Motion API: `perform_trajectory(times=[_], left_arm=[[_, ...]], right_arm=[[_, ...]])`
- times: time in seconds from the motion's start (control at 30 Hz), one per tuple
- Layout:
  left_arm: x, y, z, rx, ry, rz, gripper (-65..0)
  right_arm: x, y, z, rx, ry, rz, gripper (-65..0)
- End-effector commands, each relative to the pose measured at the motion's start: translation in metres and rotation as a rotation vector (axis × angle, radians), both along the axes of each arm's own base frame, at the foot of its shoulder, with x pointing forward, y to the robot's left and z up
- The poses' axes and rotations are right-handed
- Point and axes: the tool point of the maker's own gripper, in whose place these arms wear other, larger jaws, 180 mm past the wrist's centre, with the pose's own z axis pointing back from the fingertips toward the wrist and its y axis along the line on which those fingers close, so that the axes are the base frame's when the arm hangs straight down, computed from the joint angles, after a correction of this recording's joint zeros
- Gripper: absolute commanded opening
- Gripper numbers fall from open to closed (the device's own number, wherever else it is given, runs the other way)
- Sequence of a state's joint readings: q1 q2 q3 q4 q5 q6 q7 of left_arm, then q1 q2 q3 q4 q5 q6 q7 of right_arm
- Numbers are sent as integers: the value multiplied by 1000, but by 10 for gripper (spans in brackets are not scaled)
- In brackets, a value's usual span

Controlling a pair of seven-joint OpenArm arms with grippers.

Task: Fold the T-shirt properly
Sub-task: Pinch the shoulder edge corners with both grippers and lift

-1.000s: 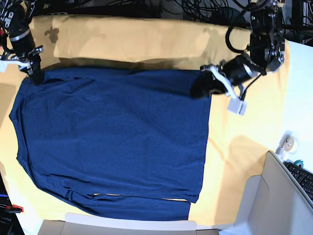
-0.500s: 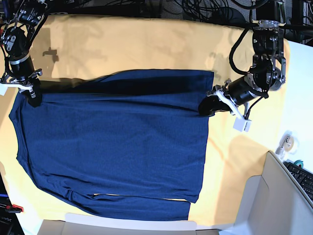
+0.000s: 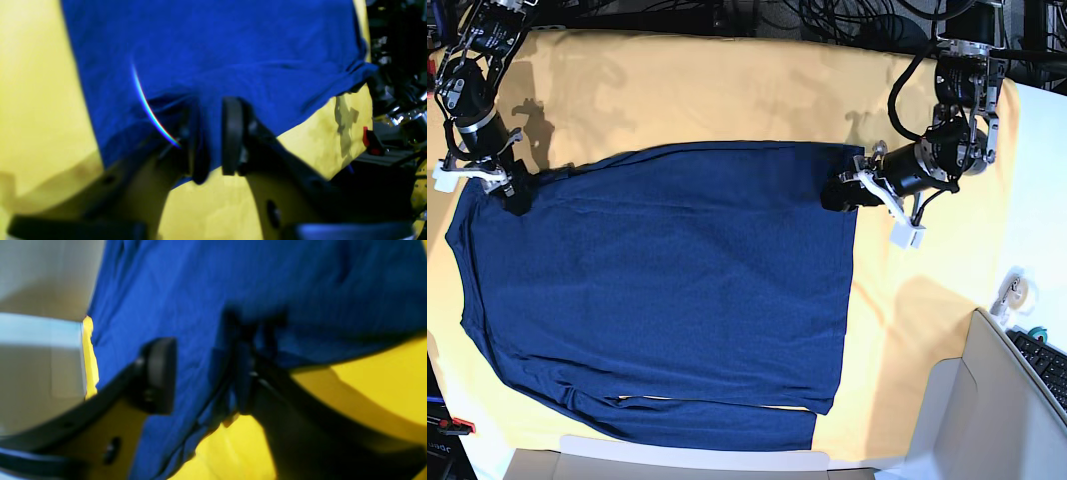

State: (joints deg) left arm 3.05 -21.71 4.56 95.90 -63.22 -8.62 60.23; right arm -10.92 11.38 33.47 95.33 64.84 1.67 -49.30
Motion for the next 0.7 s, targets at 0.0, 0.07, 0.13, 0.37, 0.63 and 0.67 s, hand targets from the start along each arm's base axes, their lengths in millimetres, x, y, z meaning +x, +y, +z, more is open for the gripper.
perform_trajectory(times=[0.0, 0.07, 0.13, 0.37, 0.63, 0.67], left_arm=[[9, -1, 15, -15, -52, -6, -489], [9, -1, 15, -15, -53, -7, -484], [9, 0, 16, -14, -56, -4, -484], [8, -1, 15, -15, -53, -7, -484], [1, -1, 9, -15, -31, -8, -480], [-2, 0, 7, -14, -25, -5, -480]], right_arm=[[6, -6, 16, -25, -52, 3, -325], [6, -5, 16, -25, -51, 5, -291], [5, -5, 16, -26, -49, 6, -281], [-8, -5, 8, -11, -21, 5, -280], [-48, -45, 8, 48, -23, -141, -282], [-51, -51, 8, 45, -23, -160, -282]])
